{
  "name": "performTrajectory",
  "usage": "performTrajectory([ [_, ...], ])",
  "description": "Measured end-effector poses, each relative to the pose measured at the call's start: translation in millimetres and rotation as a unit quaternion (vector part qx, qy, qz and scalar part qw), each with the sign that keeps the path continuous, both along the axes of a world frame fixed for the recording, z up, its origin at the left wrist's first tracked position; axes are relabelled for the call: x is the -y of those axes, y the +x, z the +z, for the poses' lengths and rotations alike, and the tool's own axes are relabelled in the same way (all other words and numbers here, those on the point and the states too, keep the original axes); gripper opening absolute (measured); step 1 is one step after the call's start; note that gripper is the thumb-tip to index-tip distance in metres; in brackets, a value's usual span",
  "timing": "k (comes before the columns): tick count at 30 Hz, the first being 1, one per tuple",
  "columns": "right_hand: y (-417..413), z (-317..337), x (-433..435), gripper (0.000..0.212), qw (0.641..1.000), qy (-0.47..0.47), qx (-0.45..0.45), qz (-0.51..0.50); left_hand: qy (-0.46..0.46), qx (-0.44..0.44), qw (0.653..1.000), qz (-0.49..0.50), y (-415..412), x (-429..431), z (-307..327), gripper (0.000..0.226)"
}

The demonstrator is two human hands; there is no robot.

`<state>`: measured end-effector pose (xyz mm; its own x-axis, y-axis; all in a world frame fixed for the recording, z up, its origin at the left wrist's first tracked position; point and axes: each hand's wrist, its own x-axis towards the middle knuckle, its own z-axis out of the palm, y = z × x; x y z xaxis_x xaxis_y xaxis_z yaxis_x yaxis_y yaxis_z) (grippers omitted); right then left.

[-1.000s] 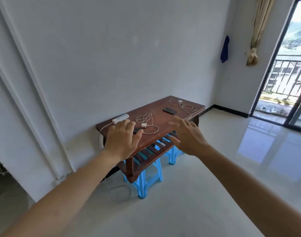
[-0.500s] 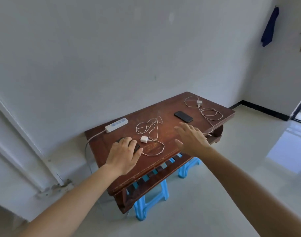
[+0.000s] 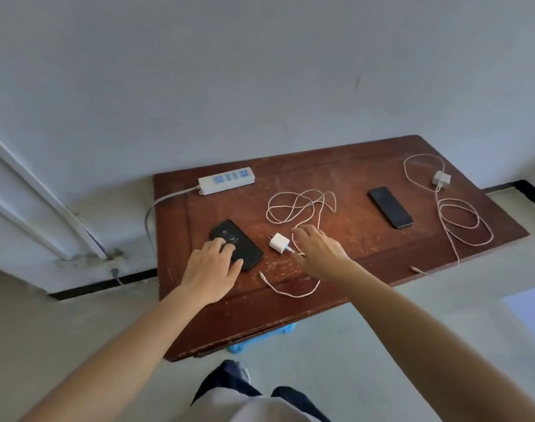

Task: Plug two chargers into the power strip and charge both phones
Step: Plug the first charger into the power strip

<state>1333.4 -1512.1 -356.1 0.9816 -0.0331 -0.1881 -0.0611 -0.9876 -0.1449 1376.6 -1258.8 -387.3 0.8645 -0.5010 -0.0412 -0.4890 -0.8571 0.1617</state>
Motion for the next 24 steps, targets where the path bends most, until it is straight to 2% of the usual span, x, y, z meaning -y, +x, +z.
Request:
performTrajectory([
  [6,50,-64,1,0.075,0.996,0.02,-0.073,0.04,0.043,-0.102,0.99,0.082,25,9,-53,0.036],
  [11,82,-102,12,0.088,0.994,-0.002,-0.083,0.068,0.069,-0.146,0.976,0.146,32,24,-73,0.035],
  [15,114,-114,34,0.088,0.984,0.098,-0.133,0.061,0.052,-0.162,0.957,0.233,37,45,-71,0.032],
  [18,141,-114,43,0.08,0.97,0.192,-0.144,0.039,0.058,-0.159,0.941,0.292,44,55,-68,0.031],
  [24,201,-106,50,0.072,0.941,0.313,-0.126,0.024,0.029,-0.067,0.947,0.313,86,71,-61,0.02],
])
